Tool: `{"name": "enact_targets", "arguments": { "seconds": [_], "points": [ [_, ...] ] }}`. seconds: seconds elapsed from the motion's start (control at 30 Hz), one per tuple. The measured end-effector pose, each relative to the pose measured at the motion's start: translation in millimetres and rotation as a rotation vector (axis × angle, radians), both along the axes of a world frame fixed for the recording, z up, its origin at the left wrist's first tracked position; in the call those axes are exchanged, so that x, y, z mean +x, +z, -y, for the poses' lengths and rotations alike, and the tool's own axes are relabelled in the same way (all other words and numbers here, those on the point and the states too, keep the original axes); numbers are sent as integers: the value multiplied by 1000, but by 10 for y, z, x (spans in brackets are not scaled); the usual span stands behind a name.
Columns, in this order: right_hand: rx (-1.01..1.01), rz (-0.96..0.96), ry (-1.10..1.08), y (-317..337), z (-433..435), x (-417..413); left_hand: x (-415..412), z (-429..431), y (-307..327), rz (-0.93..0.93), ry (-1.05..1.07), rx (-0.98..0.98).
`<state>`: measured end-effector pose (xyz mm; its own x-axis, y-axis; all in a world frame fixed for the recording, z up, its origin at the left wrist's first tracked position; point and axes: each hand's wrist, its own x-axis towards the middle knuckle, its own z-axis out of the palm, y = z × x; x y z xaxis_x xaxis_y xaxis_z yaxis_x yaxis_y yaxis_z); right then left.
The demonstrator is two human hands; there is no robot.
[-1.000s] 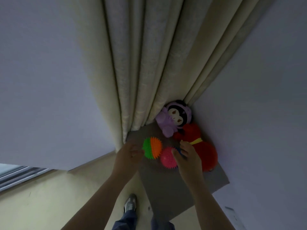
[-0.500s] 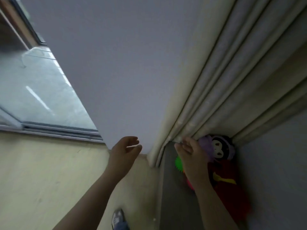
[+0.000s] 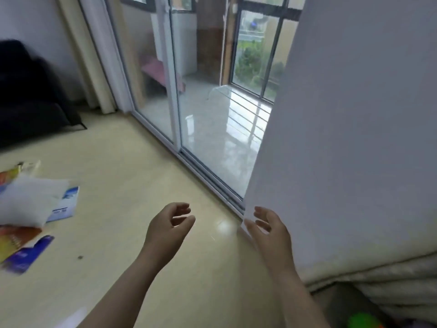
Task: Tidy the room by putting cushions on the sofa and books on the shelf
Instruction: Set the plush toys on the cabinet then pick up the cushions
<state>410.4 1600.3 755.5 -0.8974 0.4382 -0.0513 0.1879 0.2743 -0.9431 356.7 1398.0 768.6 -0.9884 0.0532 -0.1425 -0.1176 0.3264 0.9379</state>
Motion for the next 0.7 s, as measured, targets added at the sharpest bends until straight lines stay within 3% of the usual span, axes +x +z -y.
{"name": "enact_targets", "arguments": {
  "seconds": [0.17, 0.43, 0.7],
  "points": [
    [10, -29, 205, 45, 1216, -416, 40, 1289, 36, -15, 215, 3],
    [-27, -33, 482, 0, 3838, -580, 460, 3839, 13, -25, 491, -34],
    [9, 26, 673, -92, 5435, -687, 718, 5338, -120, 7, 685, -42]
  ]
}}
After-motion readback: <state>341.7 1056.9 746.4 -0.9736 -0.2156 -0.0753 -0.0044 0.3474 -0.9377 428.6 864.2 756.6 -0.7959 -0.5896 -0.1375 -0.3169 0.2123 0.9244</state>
